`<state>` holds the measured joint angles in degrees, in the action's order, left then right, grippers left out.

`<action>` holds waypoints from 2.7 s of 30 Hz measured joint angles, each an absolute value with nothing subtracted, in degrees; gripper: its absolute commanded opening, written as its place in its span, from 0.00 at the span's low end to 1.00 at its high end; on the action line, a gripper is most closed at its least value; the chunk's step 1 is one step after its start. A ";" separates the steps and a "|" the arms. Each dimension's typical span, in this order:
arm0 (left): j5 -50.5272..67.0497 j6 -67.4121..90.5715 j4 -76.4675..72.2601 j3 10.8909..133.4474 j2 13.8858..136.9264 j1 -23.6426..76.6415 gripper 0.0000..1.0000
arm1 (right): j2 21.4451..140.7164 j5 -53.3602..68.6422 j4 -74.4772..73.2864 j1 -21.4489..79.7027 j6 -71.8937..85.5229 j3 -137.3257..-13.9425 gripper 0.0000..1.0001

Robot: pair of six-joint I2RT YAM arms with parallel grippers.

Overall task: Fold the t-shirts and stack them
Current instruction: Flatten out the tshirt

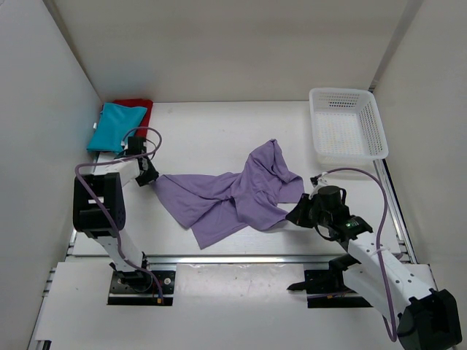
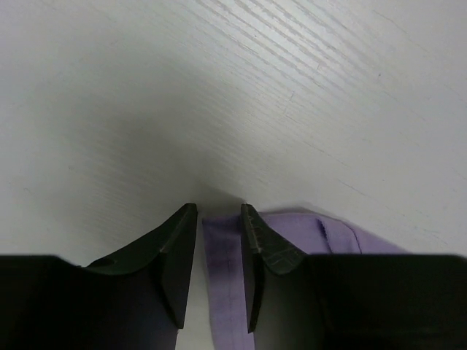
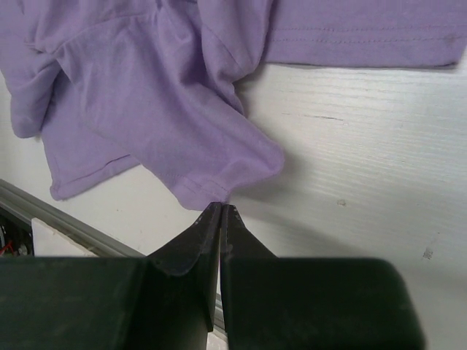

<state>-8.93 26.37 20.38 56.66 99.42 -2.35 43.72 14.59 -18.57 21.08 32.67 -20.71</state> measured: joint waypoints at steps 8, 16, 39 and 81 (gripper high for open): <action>-9.02 26.83 20.99 56.07 98.67 -1.15 0.52 | 43.05 15.33 -18.37 20.21 31.90 -20.71 0.00; -8.38 27.51 21.19 55.37 98.26 -1.02 0.15 | 42.98 15.57 -18.35 20.16 31.68 -20.71 0.00; 9.61 30.92 28.49 99.98 83.11 2.02 0.00 | 62.59 -10.76 -42.83 28.32 18.79 -98.06 0.00; 17.43 48.82 21.26 135.68 116.92 -7.03 0.00 | 110.74 23.94 -12.84 -8.14 24.62 -142.50 0.00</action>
